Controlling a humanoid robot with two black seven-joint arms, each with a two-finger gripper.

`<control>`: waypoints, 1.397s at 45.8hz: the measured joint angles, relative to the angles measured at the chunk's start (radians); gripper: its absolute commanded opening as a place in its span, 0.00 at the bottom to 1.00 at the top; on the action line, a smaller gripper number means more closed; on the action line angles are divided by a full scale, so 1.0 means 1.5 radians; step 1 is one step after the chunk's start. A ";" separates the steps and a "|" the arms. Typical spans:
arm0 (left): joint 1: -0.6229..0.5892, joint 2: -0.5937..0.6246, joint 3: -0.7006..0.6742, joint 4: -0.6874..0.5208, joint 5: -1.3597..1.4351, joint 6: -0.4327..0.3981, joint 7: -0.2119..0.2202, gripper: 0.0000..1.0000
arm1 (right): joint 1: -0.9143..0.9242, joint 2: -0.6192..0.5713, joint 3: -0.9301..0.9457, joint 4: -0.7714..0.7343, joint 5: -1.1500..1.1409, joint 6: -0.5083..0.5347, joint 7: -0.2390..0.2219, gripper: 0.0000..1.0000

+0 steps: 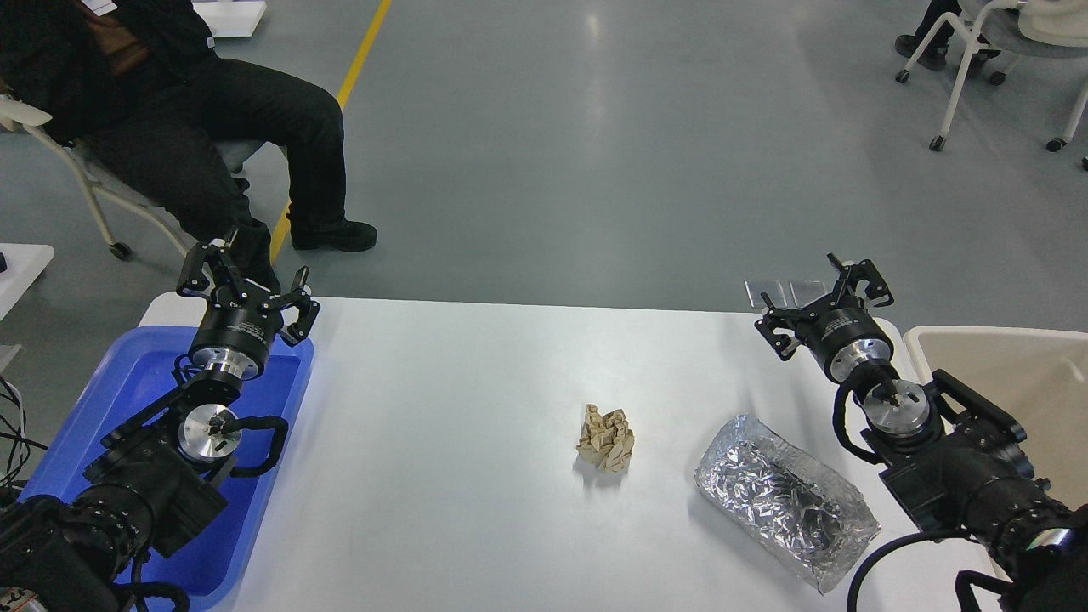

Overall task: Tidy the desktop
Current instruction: 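Raise the right gripper and open it above the table, then swing the right gripper outward and lower it beside the silver foil bag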

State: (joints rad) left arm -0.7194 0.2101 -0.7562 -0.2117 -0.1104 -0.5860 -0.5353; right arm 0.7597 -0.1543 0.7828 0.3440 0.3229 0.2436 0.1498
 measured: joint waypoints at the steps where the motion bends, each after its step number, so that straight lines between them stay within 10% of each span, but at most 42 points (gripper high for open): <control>1: 0.000 0.000 0.000 0.000 0.000 0.000 0.000 1.00 | 0.000 0.000 0.000 0.000 0.000 0.000 0.000 1.00; 39: 0.000 0.000 0.001 0.000 0.000 0.000 0.000 1.00 | -0.021 -0.028 0.000 0.006 -0.084 0.005 0.013 1.00; 64: -0.001 0.000 0.001 0.000 0.000 0.000 0.000 1.00 | -0.078 -0.299 -0.105 0.313 -0.271 0.031 0.022 1.00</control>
State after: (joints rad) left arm -0.7205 0.2102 -0.7547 -0.2116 -0.1104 -0.5860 -0.5353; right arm 0.6424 -0.6033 0.6247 0.8142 -0.0834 0.2899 0.1830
